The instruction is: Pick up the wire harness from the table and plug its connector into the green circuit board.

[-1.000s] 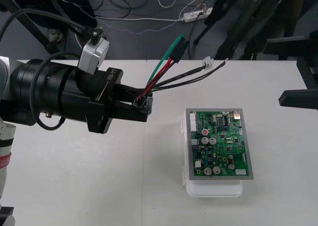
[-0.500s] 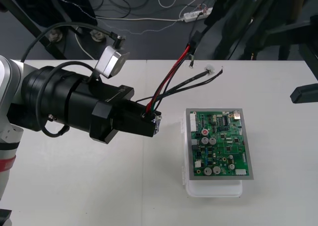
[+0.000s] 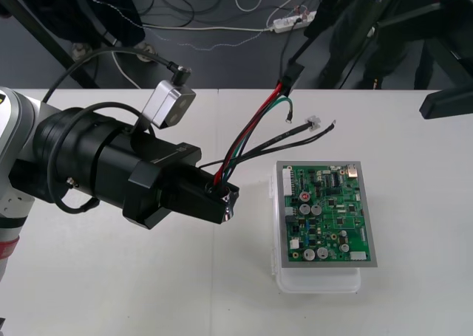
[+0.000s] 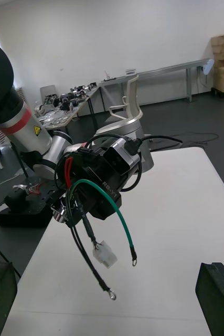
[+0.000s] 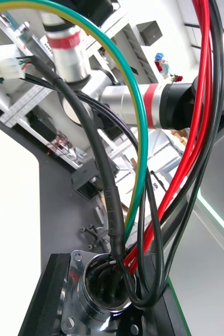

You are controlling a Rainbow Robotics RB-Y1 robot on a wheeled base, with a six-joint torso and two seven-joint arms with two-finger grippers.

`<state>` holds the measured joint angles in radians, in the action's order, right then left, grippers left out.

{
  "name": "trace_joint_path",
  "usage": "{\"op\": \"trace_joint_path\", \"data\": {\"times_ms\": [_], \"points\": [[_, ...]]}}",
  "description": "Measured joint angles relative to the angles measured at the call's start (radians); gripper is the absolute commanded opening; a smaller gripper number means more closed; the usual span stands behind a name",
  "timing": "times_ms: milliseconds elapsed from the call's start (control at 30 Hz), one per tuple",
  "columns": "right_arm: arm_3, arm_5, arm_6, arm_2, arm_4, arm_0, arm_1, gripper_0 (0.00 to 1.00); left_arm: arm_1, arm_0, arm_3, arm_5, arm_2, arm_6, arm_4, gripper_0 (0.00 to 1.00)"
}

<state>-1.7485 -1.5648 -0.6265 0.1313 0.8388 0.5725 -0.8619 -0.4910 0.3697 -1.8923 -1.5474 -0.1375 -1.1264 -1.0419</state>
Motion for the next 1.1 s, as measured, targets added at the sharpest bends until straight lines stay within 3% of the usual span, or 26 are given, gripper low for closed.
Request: {"op": "trace_joint_path", "data": {"times_ms": [267,567,1100], "points": [[0.018,0.000,0.000,-0.083,0.000,0.070,0.037,1.00,-0.016,-0.001,0.000,0.000,-0.047,-0.008,0.034,0.00],[0.100,-0.001,0.000,-0.089,0.000,0.123,0.093,1.00,-0.019,-0.003,0.000,0.000,-0.070,-0.027,0.077,0.00],[0.104,-0.001,0.000,-0.170,-0.072,0.142,0.098,1.00,-0.019,-0.003,0.000,0.000,-0.070,-0.038,0.078,0.00]]}}
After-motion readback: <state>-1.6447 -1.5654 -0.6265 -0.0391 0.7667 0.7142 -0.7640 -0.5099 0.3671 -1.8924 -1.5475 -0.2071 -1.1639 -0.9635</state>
